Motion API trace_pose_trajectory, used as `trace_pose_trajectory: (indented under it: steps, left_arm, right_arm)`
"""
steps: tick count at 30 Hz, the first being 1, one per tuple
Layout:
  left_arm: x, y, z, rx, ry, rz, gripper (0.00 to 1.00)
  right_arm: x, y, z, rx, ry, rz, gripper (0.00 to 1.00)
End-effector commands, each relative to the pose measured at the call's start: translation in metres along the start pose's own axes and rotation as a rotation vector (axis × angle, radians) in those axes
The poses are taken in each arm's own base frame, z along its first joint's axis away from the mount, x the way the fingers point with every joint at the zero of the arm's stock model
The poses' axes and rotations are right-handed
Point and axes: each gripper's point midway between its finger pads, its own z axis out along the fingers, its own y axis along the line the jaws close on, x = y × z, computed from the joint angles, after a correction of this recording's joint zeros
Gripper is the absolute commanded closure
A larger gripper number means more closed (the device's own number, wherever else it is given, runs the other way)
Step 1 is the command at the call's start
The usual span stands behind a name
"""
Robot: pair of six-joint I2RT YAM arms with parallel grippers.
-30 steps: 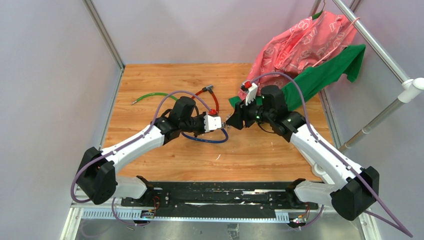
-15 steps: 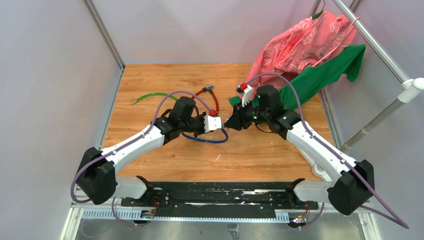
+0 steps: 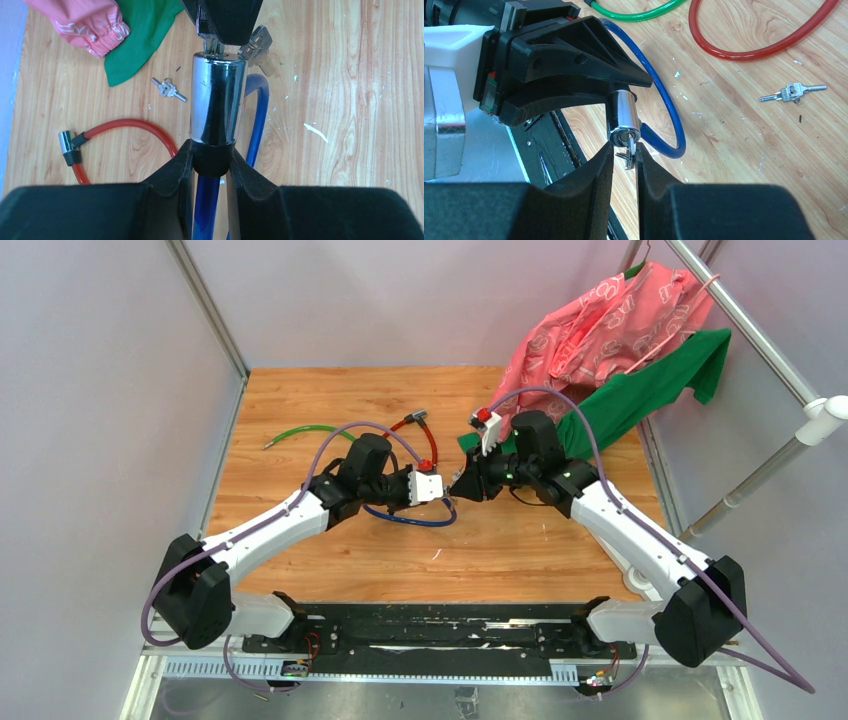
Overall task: Lock with the key
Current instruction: Lock the lock at the center of the board.
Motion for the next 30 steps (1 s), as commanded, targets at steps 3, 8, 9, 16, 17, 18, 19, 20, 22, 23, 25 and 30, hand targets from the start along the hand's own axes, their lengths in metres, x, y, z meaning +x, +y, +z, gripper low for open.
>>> trace_pose_trajectory:
  steps: [3,8,9,16,17,18,19,20,22,23,25,30]
  left_arm:
    - [0.023,-0.019,-0.001,0.052,0.078,-0.036,1.00]
    - [0.023,-0.020,-0.001,0.056,0.076,-0.035,1.00]
    - [0.022,-0.019,-0.001,0.056,0.074,-0.031,1.00]
    - [0.020,-0.020,-0.001,0.064,0.067,-0.029,1.00]
    - [0.019,-0.020,-0.001,0.063,0.066,-0.028,1.00]
    - [0.018,-0.019,-0.001,0.063,0.064,-0.028,1.00]
    - [0.018,-0.019,-0.001,0.064,0.062,-0.028,1.00]
    - [0.018,-0.019,-0.001,0.065,0.063,-0.030,1.00]
    - [0.018,-0.019,-0.001,0.065,0.063,-0.029,1.00]
    - [0.018,-0.019,-0.001,0.065,0.064,-0.032,1.00]
    - [0.018,-0.020,-0.001,0.069,0.064,-0.033,1.00]
    - [0.018,-0.020,-0.001,0.074,0.067,-0.033,1.00]
  right_arm:
    - [0.014,-0.004,0.000,-0.004,0.051,-0.006,0.83]
    - [0.021,-0.009,-0.001,-0.009,0.071,-0.094,1.00]
    - [0.022,-0.009,0.000,-0.020,0.075,-0.132,1.00]
    - [0.028,-0.013,0.005,-0.048,0.091,-0.304,1.00]
    - [0.028,-0.012,0.005,-0.049,0.086,-0.329,1.00]
    - [0.029,-0.013,0.006,-0.044,0.082,-0.369,1.00]
    - [0.031,-0.013,0.006,-0.041,0.074,-0.433,1.00]
    - [0.031,-0.010,0.008,-0.043,0.051,-0.513,1.00]
    - [0.031,-0.007,0.008,-0.038,0.017,-0.625,1.00]
    - [0.029,-0.004,0.009,-0.042,0.001,-0.681,1.00]
    - [0.029,0.001,0.009,-0.040,-0.027,-0.783,1.00]
    - [0.036,0.005,0.011,-0.019,-0.009,-1.002,1.00]
